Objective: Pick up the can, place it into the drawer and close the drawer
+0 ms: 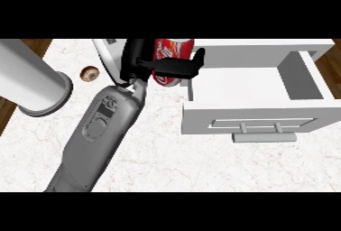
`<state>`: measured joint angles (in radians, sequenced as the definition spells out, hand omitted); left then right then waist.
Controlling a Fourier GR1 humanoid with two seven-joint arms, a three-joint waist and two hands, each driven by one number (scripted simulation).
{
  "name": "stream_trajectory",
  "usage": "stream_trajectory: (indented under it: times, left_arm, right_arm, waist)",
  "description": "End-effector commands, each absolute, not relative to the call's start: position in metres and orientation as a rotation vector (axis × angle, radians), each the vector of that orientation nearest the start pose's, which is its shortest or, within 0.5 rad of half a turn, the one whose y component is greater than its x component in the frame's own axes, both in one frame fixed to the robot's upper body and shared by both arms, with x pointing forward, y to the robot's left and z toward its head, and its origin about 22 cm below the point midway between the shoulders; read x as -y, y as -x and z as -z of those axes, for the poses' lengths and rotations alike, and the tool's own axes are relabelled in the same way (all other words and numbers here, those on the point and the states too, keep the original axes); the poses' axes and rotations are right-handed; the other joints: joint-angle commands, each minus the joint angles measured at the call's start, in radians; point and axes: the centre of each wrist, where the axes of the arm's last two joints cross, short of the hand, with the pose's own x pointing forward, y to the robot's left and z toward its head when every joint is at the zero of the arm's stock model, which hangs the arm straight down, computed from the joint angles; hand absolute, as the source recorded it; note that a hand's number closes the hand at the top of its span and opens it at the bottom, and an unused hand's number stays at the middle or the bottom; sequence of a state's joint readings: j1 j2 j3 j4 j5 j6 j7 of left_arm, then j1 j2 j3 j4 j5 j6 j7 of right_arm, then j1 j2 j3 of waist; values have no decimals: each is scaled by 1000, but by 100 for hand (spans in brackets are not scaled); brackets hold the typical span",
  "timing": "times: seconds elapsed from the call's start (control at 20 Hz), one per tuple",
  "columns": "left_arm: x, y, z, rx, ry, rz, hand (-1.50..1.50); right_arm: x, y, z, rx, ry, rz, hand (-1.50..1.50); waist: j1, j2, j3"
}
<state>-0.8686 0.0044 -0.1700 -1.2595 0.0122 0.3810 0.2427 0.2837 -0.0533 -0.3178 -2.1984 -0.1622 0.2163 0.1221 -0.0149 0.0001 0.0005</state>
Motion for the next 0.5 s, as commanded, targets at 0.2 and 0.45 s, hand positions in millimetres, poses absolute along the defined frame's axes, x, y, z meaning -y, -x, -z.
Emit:
stream_trajectory:
  times: [0.2,0.45]
  left_arm:
    - [-22,-386,-228,1810,30,156,150]
    - [-20,-407,-235,1800,27,179,150]
  right_arm:
    - [306,-140,-103,1845,185,45,-150]
    - [296,-126,-106,1830,189,31,-150]
  waist:
    - [-11,1,0]
    - [-14,3,0]
